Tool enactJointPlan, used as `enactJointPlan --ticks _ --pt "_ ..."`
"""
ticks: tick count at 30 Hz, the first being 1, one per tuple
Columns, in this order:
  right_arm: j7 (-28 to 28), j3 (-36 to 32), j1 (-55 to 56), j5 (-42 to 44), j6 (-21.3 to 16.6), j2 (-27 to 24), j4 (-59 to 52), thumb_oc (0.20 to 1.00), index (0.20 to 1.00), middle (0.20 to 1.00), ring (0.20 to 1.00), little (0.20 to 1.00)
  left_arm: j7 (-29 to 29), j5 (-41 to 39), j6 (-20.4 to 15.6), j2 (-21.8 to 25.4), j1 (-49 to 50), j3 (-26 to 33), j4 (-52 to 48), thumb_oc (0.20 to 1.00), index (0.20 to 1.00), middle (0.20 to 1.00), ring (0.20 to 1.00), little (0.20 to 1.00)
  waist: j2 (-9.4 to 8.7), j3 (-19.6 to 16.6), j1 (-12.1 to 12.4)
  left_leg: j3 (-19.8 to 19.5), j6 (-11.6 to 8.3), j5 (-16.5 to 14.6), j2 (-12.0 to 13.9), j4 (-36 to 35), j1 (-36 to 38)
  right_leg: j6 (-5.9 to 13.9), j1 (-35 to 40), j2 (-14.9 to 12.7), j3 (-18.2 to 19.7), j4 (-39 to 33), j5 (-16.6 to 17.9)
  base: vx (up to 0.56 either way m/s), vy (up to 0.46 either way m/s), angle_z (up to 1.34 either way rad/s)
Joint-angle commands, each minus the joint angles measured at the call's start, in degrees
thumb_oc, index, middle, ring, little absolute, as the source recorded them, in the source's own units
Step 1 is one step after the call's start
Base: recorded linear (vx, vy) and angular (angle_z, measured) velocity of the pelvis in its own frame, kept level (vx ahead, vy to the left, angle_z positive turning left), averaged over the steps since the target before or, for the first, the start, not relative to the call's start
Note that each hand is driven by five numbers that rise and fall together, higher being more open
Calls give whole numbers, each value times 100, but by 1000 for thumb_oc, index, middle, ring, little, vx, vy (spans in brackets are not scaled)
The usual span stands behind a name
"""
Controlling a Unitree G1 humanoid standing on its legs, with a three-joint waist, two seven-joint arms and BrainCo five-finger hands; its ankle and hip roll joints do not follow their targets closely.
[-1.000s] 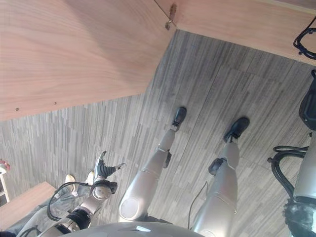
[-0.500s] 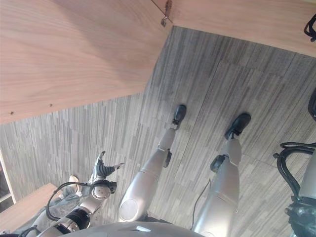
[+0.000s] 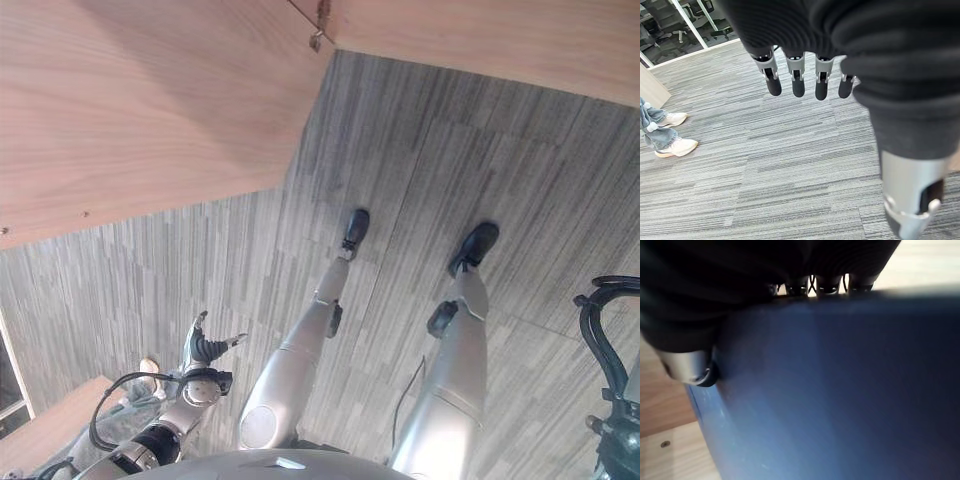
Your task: Put the empty folder in the office cabinet
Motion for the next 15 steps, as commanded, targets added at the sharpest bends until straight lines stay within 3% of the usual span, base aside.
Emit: enactJointPlan --ticks 1,8,9,11,15 --pt "133 979 39 -264 -214 -263 -285 200 200 200 200 200 206 -250 9 480 68 150 795 1000 1000 1000 1000 1000 -340 -410 237 -309 -508 -1483 384 -72 1154 607 0 41 418 -30 -676 0 0 0" --pt "275 1122 -40 -311 -112 -158 -173 200 200 200 200 200 278 -266 9 442 45 228 953 1000 1000 1000 1000 1000 -377 -381 217 -301 -506 -1506 380 -72 1151 603 -124 40 462 128 -718 1 5 0" --pt "400 1113 114 -299 -232 268 -327 200 200 200 200 200 307 -208 301 514 -718 123 1146 1000 1000 1000 1000 1000 -423 -438 74 -259 -519 -1504 404 -72 1177 605 -114 93 488 128 -721 3 32 1" --pt "245 760 256 -258 -189 355 -389 200 200 200 200 200 217 -25 336 568 -1058 67 1245 1000 1000 1000 1000 1000 -404 -361 -17 -205 -527 -1550 404 -72 1179 625 -139 108 545 118 -700 20 75 -7" --pt "254 756 72 -80 -192 403 -303 200 200 200 200 200 162 -145 332 575 -927 33 1032 1000 1000 1000 1000 1000 -395 -337 -6 -188 -524 -1576 410 -72 1171 646 -107 96 518 69 -705 13 19 -5"
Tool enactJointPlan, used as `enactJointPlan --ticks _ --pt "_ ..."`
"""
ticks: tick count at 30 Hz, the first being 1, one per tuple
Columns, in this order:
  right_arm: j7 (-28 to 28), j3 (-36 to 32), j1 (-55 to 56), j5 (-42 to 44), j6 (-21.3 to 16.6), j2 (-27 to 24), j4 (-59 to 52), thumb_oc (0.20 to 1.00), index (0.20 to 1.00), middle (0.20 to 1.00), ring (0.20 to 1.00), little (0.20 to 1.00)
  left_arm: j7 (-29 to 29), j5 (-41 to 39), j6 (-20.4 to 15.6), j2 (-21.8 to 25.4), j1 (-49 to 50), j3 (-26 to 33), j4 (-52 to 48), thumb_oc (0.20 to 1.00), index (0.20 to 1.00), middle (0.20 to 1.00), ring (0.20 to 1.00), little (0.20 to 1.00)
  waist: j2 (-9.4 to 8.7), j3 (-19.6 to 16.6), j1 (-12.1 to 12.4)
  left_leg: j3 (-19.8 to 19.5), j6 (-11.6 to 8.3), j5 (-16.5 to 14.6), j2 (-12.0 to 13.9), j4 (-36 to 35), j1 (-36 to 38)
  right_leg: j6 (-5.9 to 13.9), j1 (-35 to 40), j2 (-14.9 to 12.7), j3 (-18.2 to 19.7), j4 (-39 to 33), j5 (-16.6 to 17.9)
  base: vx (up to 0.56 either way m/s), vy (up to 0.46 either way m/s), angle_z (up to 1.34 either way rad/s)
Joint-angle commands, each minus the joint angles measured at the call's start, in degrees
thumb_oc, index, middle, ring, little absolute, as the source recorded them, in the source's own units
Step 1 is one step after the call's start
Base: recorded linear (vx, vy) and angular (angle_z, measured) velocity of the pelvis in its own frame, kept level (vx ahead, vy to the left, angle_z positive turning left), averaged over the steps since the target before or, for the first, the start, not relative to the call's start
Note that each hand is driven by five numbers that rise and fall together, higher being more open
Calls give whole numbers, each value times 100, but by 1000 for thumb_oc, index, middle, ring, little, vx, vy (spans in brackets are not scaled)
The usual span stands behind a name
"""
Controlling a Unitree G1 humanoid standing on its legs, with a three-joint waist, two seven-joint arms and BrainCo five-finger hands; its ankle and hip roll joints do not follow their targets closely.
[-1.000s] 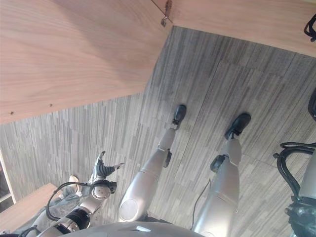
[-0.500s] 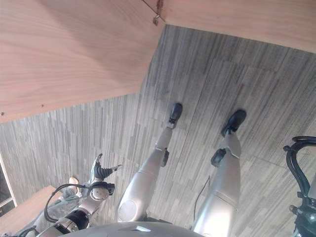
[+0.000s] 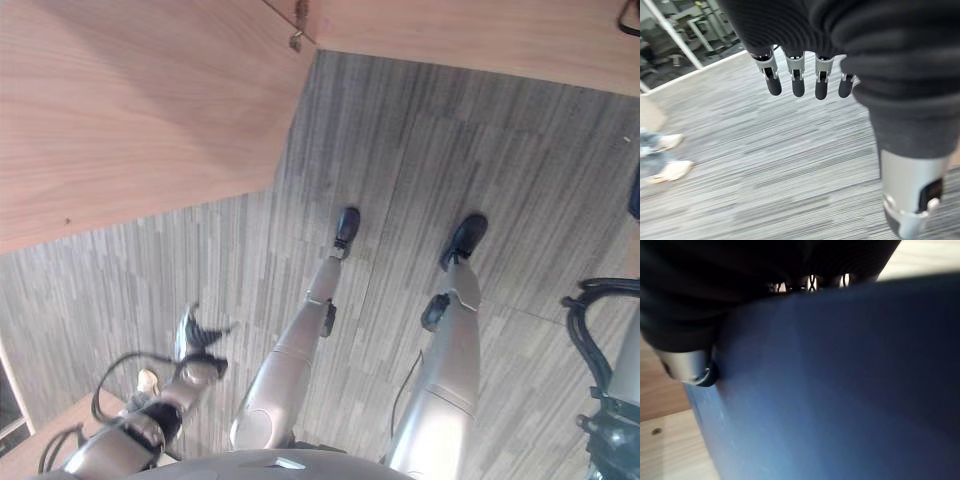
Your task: Put the empty folder in the office cabinet
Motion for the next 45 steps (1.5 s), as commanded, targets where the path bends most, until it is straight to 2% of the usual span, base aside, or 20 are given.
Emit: enactJointPlan --ticks 1,11,16,19,35,36,38,39,40,45 --pt "72 797 -84 0 -266 -175 -238 200 200 200 200 200 55 -94 110 366 149 51 453 1000 1000 1000 1000 1000 -261 -289 242 -320 -477 -1579 361 -70 1309 618 195 11 328 -92 -658 0 0 0" --pt "427 1052 -164 92 -64 -412 -185 200 200 200 200 200 -82 6 108 476 383 123 143 1000 1000 1000 1000 1000 -251 -192 269 -346 -499 -1567 337 -70 1286 613 306 -21 294 -157 -635 -1 0 0" --pt "-92 742 -170 234 -377 -436 -217 200 200 200 200 200 -14 38 139 465 357 34 25 1000 1000 1000 1000 1000 -170 -189 282 -356 -505 -1586 280 -70 1314 610 395 3 308 -243 -611 -1 7 0" --pt "-271 639 -148 210 -442 -405 -301 200 200 200 200 200 9 48 152 465 368 33 -2 1000 1000 1000 1000 1000 -138 -205 295 -370 -504 -1593 273 -70 1322 608 409 2 321 -257 -614 0 0 0" --pt "-312 425 -11 285 -375 -290 -363 200 200 200 200 200 20 85 133 445 270 91 -22 1000 1000 1000 1000 1000 -119 -274 305 -346 -524 -1609 261 -70 1342 620 417 -12 397 -283 -627 0 4 0" --pt "-100 484 6 366 -269 -242 -346 1000 1000 1000 1000 1000 -6 75 130 467 249 127 0 1000 1000 1000 1000 1000 -137 -266 300 -345 -533 -1615 267 -70 1342 616 412 -10 399 -282 -618 0 0 0" --pt "109 583 -33 405 -141 -241 -239 1000 1000 1000 1000 1000 -43 57 121 475 257 156 1 1000 1000 1000 1000 1000 -156 -260 290 -332 -537 -1616 274 -70 1343 613 415 -7 403 -281 -612 0 0 0" --pt "274 680 -11 424 56 -239 -125 1000 1000 1000 1000 1000 -78 39 126 496 223 179 26 1000 1000 1000 1000 1000 -189 -259 267 -326 -543 -1618 281 -70 1348 610 420 -2 402 -287 -608 0 0 0" --pt "695 841 -70 573 342 -241 54 1000 1000 1000 1000 1000 -148 9 118 530 161 235 76 1000 1000 1000 1000 1000 -221 -248 247 -317 -549 -1617 297 -70 1355 611 397 2 405 -267 -586 0 0 0" --pt "857 1033 -182 660 351 -384 212 1000 1000 1000 1000 1000 -205 -9 155 526 192 192 123 1000 1000 1000 1000 1000 -254 -201 202 -301 -551 -1617 312 -70 1366 614 376 0 423 -241 -561 0 0 0"
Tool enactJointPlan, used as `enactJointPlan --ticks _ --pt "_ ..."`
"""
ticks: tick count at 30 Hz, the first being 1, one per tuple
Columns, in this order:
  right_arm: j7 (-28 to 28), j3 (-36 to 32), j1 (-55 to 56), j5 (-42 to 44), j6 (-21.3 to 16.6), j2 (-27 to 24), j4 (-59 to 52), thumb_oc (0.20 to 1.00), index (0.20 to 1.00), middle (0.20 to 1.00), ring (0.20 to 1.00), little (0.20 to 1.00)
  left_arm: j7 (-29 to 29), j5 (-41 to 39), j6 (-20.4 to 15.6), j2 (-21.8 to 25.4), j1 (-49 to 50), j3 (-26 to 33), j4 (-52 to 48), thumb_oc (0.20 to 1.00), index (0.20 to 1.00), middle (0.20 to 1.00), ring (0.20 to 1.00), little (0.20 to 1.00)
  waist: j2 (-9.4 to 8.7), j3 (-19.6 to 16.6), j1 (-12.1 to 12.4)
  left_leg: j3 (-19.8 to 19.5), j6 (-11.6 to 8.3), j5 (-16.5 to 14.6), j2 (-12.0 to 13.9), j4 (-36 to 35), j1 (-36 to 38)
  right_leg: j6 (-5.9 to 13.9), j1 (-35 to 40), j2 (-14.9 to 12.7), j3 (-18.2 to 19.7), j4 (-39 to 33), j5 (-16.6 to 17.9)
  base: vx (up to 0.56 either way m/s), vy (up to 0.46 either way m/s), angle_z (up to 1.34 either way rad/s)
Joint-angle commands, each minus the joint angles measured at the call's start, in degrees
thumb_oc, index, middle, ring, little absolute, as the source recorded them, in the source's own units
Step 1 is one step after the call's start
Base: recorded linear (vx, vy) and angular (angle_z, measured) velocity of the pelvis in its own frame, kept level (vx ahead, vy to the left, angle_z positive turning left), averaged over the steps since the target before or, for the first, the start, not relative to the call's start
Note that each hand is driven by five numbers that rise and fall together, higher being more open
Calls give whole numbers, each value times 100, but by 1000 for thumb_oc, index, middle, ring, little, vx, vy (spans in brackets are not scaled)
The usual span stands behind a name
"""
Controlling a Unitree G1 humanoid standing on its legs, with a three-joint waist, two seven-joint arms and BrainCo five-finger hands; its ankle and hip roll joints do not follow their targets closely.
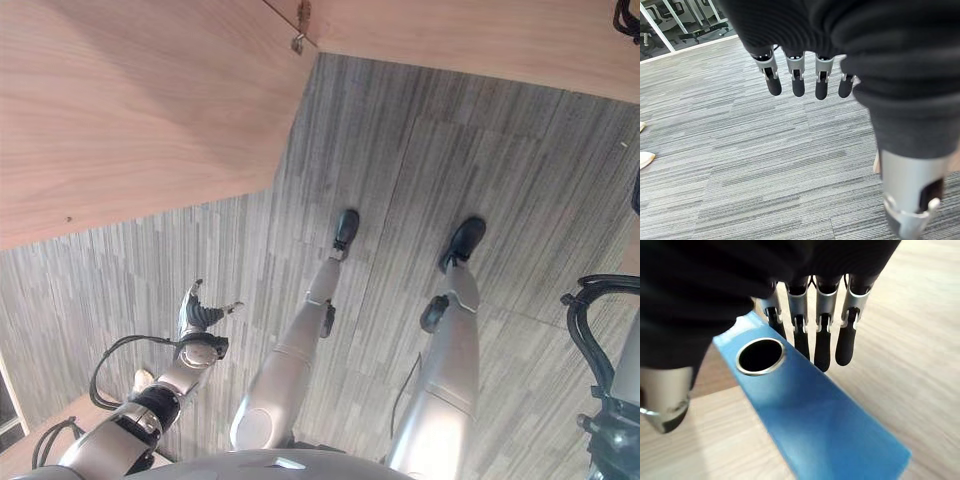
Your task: Put the empty folder in the office cabinet
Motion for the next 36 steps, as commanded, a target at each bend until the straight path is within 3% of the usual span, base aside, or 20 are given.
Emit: enactJointPlan --ticks 1,15,21,36 --pt "130 770 -119 94 -159 -169 -12 1000 1000 1000 1000 1000 50 -86 103 521 79 8 421 1000 1000 1000 1000 1000 -251 -197 70 -298 -463 -1678 284 -71 1254 632 280 -6 402 -253 -563 0 0 0" --pt "-50 653 -126 94 -102 -166 244 1000 1000 1000 1000 1000 83 -248 127 526 -13 -19 391 1000 1000 1000 1000 1000 -236 -111 17 -295 -462 -1679 288 -71 1299 624 416 -7 388 -345 -532 0 0 0" --pt "-299 619 -163 84 237 -201 816 1000 1000 1000 1000 1000 149 -310 137 563 -248 -57 252 1000 1000 1000 1000 1000 -220 -85 -54 -266 -478 -1701 300 -71 1304 610 448 22 377 -413 -511 0 0 0" --pt "16 817 -162 -138 355 -21 506 1000 1000 1000 1000 1000 77 -382 118 604 -87 53 160 1000 1000 1000 1000 1000 -198 -29 -52 -184 -499 -1686 353 -71 1322 609 433 39 414 -421 -503 -1 -3 -1"
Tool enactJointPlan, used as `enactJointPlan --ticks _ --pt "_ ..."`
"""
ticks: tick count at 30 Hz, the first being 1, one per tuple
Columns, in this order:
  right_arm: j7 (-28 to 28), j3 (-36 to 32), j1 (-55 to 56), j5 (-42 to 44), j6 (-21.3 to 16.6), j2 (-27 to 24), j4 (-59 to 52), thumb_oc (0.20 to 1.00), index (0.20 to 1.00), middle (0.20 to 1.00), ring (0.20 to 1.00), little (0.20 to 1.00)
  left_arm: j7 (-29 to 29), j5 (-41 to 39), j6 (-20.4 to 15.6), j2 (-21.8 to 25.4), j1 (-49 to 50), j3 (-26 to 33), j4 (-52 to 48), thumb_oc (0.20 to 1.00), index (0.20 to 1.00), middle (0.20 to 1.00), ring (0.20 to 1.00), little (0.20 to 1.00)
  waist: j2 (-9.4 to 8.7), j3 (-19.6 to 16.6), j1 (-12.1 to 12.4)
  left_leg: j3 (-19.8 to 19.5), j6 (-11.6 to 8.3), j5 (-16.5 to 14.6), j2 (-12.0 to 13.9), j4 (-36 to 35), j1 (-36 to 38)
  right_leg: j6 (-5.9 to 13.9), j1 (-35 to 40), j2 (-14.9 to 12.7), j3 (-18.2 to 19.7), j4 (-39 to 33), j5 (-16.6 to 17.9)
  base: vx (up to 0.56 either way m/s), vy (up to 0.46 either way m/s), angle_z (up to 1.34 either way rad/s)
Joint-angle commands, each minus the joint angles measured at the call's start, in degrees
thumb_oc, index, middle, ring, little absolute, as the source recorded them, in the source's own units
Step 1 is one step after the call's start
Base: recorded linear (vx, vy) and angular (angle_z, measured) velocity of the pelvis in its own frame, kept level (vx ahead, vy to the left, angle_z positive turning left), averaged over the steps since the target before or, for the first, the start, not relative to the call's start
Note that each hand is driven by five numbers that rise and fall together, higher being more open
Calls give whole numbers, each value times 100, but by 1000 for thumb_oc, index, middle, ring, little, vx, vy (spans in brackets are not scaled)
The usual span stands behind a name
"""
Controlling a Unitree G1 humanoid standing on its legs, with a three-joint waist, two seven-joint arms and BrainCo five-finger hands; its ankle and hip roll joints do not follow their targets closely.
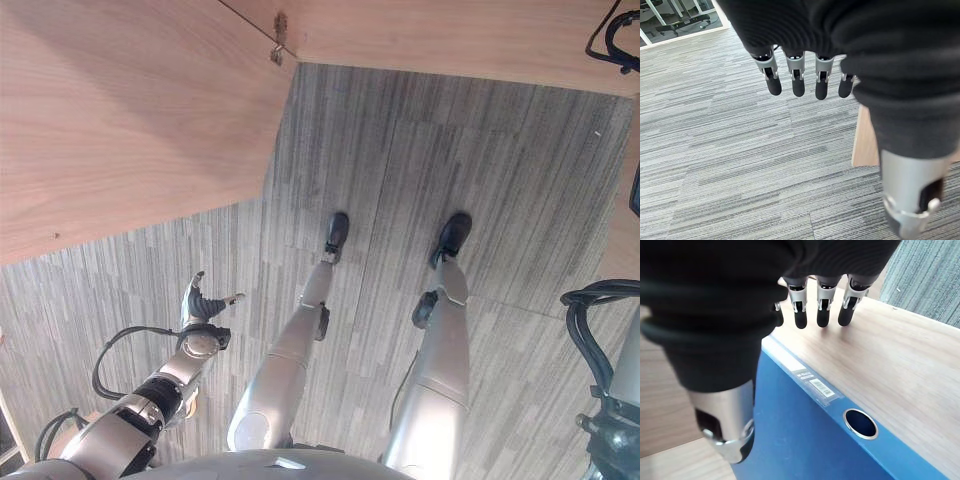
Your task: Put the empty folder in the office cabinet
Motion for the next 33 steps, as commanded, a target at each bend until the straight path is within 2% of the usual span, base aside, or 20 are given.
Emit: enactJointPlan --ticks 1,5,9,11,12,21,33 --pt "166 784 -148 -263 -126 -82 -199 1000 1000 1000 1000 1000 89 -259 -4 602 130 83 249 1000 1000 1000 1000 1000 -196 -30 223 -255 -527 -1661 318 -70 1220 639 339 -45 356 -346 -530 0 0 0" --pt "287 945 -93 -578 -109 -21 -385 1000 1000 1000 1000 1000 77 -208 -6 628 238 89 194 1000 1000 1000 1000 1000 -181 -14 262 -235 -528 -1663 321 -70 1220 635 280 -35 373 -309 -524 0 0 0" --pt "473 1331 -21 -1525 215 68 -442 1000 1000 1000 1000 1000 73 -199 -18 672 275 126 125 1000 1000 1000 1000 1000 -160 29 283 -197 -534 -1647 330 -70 1210 635 240 -24 390 -307 -507 0 0 0" --pt "569 1442 -7 -1747 296 90 -456 275 275 275 275 275 70 -176 -18 668 275 127 120 1000 1000 1000 1000 1000 -153 47 284 -190 -532 -1636 333 -70 1206 633 226 -26 389 -297 -496 0 0 0" --pt "576 1503 17 -1880 283 73 -406 200 200 200 200 200 76 -151 -31 677 259 110 95 1000 1000 1000 1000 1000 -144 68 284 -170 -529 -1619 347 -70 1193 632 207 -28 386 -289 -498 0 0 0" --pt "239 1139 160 -1987 158 36 -378 200 200 200 200 200 158 -135 2 682 253 106 -70 1000 1000 1000 1000 1000 -56 132 243 -146 -520 -1631 344 -70 1200 630 240 30 404 -379 -474 0 0 0" --pt "-20 1119 308 -2174 128 197 -454 200 200 200 200 200 283 -176 57 662 73 158 -65 1000 1000 1000 1000 1000 -84 231 118 -92 -537 -1639 356 -70 1129 621 221 103 394 -481 -431 1 2 -3"
